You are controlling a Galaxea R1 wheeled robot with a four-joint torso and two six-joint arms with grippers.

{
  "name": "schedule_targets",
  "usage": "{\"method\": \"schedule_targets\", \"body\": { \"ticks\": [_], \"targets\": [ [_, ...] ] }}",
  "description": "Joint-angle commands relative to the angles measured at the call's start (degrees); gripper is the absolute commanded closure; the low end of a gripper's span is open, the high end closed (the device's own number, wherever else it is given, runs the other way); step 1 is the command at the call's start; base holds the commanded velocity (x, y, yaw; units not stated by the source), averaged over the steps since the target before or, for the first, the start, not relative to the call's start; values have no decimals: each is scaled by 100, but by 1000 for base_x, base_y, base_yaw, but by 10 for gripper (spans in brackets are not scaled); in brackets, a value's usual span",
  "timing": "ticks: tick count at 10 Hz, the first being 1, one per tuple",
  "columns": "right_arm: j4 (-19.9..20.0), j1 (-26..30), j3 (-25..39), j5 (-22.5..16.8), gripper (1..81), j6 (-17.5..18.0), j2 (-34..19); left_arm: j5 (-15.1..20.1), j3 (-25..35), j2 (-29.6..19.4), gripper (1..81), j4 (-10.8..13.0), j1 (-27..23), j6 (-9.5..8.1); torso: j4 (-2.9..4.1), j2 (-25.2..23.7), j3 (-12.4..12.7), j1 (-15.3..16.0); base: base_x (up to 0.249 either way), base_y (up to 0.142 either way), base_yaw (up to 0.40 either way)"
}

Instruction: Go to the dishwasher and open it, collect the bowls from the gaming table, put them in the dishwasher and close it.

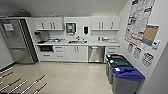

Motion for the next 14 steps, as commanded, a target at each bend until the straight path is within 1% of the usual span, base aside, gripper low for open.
{"method": "schedule_targets", "body": {
  "ticks": [1,10,12,14],
  "targets": [
    [13,236,117,-240,10,28,-95,308,81,-143,10,20,-283,25,0,0,0,0,178,0,0],
    [-23,236,82,-232,10,19,-77,255,81,-197,10,20,-291,25,2,0,0,2,179,0,0],
    [-23,236,63,-232,10,19,-77,176,107,-232,10,11,-283,25,2,0,0,0,179,0,0],
    [-23,244,63,-240,10,19,-86,176,116,-232,10,37,-283,25,2,0,0,2,179,0,0]
  ]
}}
